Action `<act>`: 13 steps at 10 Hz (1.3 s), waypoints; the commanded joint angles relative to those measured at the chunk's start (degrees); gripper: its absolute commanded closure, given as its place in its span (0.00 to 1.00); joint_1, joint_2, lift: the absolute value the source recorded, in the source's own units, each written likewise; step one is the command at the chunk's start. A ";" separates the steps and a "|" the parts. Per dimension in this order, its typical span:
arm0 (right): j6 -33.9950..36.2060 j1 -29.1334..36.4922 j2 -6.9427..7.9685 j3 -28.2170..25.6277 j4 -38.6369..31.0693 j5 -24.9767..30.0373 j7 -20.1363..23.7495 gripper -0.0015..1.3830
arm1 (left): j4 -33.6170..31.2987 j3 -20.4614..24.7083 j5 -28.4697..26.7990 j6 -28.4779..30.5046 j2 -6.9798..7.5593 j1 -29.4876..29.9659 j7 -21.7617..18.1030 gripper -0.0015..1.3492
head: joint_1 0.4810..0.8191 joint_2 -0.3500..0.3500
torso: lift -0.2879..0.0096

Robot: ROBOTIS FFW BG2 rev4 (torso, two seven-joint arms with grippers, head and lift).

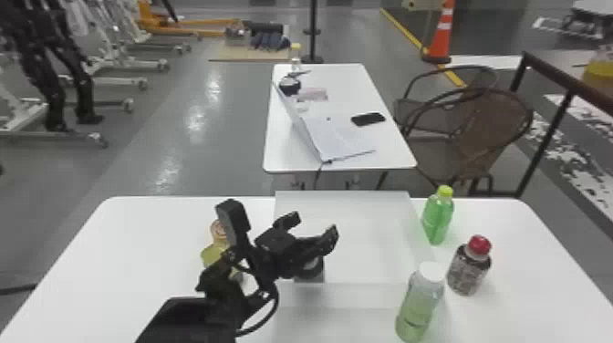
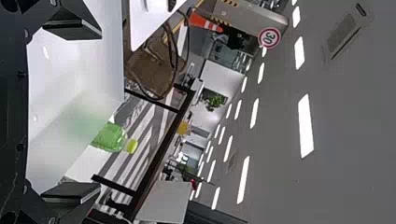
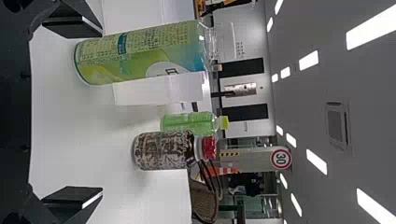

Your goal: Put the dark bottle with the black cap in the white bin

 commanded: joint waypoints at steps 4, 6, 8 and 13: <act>0.00 0.18 -0.27 0.00 -0.26 0.09 -0.09 0.08 | -10.09 11.80 -7.36 -8.35 0.90 9.96 4.74 0.09 | 0.20 0.50 | 0.63; 0.00 0.53 -0.36 0.00 -0.61 0.17 -0.09 0.08 | -15.54 17.25 -9.03 -15.29 0.55 20.33 12.22 0.09 | 0.20 0.50 | 0.63; 0.00 1.14 -0.88 -0.09 -1.14 0.00 -0.18 0.08 | -17.12 20.94 -10.96 -21.53 -1.38 27.97 16.61 0.09 | 0.20 0.50 | 0.63; 0.26 2.55 -1.76 -0.09 -2.02 -0.09 -1.14 0.08 | -12.47 28.24 -18.35 -27.77 -1.62 36.41 17.05 0.09 | 0.20 0.50 | 0.63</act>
